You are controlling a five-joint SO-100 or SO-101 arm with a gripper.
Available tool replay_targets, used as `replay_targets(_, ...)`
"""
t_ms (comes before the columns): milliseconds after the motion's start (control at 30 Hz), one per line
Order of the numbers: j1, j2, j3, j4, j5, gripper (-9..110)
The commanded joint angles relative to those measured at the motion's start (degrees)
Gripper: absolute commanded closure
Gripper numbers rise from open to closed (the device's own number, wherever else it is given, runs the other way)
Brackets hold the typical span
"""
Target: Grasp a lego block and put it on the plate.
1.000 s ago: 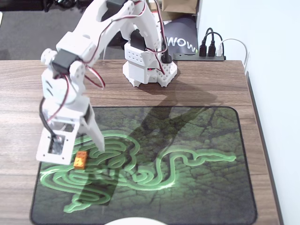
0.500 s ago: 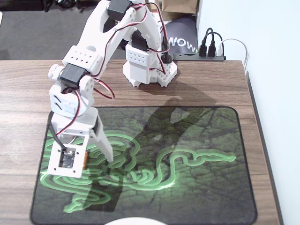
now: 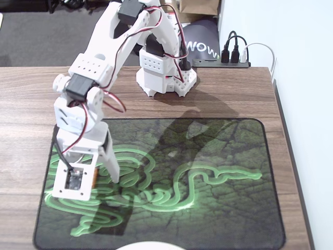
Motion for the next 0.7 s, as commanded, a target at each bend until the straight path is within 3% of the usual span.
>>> replay_targets(0, 0.3, 0.3, -1.9, -0.7, -0.6, 78)
replay_targets(267, 0.4, -0.5, -2.1, -1.0, -0.7, 92)
replay_targets(667, 1.0, -0.6, -2.2, -0.9, -0.8, 97)
